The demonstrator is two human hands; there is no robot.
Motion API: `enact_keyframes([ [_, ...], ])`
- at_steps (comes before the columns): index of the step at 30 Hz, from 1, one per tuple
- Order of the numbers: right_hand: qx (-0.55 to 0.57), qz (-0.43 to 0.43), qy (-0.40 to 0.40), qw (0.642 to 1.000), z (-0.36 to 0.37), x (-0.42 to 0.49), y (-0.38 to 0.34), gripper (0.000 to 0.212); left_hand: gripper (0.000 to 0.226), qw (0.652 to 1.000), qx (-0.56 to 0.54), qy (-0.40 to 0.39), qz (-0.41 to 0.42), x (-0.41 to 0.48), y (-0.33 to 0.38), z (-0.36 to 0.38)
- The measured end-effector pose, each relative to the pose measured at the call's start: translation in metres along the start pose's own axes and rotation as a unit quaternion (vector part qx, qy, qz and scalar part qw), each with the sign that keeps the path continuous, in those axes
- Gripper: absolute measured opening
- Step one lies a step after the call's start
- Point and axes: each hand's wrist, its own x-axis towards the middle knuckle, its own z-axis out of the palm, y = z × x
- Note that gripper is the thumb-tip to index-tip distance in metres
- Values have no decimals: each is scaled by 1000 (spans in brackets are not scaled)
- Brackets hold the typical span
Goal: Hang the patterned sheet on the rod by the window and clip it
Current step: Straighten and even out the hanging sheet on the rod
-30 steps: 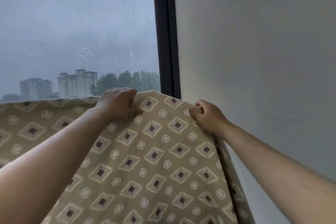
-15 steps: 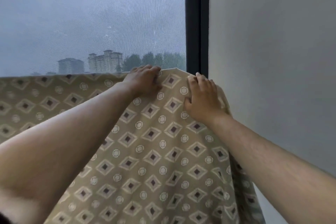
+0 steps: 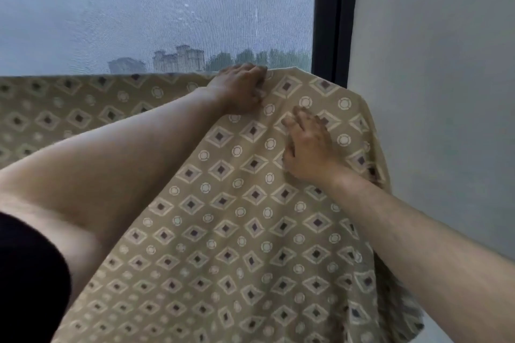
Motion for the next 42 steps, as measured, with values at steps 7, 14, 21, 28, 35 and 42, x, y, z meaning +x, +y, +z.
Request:
enact_keyframes([
  [7,80,11,-49,996,26,-8,-13,59,59,998,-54,19,-7,-2,-2,-1],
  [14,203,19,-89,975,73,-44,-27,44,56,978,-177,66,-86,-109,-6,62],
  [21,328,158,-262,894,159,-127,-70,31,44,922,-278,-101,-250,-254,-30,141],
  [28,440,479,-315,691,261,-267,-91,26,23,800,-422,-191,-381,-397,-48,269],
  [35,478,719,-200,463,380,-394,-95,20,20,584,-577,-231,-522,-514,-13,437],
  [42,717,606,55,340,458,-457,-58,46,13,267,-791,-11,-550,-531,0,575],
])
